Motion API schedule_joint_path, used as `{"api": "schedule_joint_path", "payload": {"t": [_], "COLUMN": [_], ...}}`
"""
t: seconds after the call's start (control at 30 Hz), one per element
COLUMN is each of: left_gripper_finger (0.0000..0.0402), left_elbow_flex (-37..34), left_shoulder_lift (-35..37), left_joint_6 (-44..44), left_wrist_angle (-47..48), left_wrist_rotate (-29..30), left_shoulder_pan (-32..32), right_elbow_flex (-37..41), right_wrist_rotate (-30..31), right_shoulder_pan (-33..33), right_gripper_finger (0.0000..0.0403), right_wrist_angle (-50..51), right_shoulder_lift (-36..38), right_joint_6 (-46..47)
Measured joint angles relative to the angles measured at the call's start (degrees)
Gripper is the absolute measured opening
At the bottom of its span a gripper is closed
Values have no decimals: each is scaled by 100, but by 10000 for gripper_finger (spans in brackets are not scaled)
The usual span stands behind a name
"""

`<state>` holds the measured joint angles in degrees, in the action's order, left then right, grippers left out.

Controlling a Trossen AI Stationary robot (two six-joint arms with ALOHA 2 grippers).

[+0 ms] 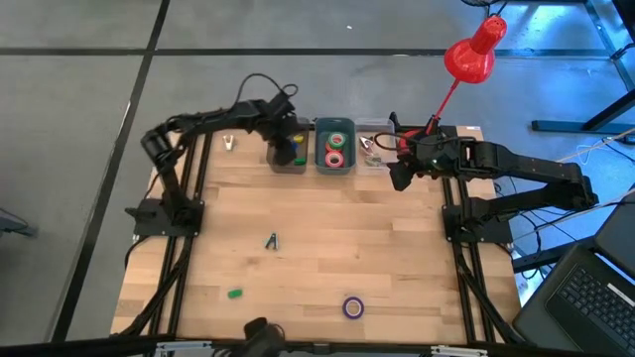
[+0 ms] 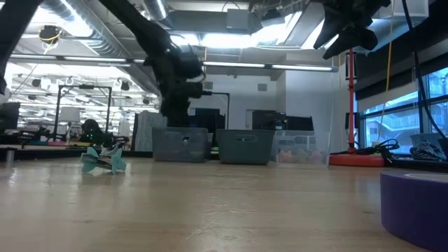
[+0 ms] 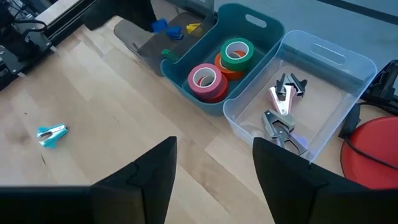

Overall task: Pick and place Stapler, Stapler remover, tape
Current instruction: Put the blue stapler into the black bin

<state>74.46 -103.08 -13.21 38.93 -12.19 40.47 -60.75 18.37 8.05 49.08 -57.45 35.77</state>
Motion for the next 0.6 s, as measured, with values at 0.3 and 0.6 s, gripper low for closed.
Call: {"api": "schedule_joint_path", "payload": {"t": [0.3,0.6], "left_gripper_finger": [40,40], "left_elbow_flex": [105,-185], "left_shoulder_lift": [-371,-372], "left_joint_6": [-260,-510], "left_wrist_angle": [352,717], "left_wrist_rotate": [68,460], "left_shoulder_pan": [-39,-39], "right_elbow_flex": [1,1], "right_wrist_rotate": [-1,0], "right_shoulder_pan": [2,2], "right_gripper_finger": [213,213], "right_wrist_angle": [4,5], "right_shoulder_lift": [0,0], "right_joint_6": [-20,-36]}}
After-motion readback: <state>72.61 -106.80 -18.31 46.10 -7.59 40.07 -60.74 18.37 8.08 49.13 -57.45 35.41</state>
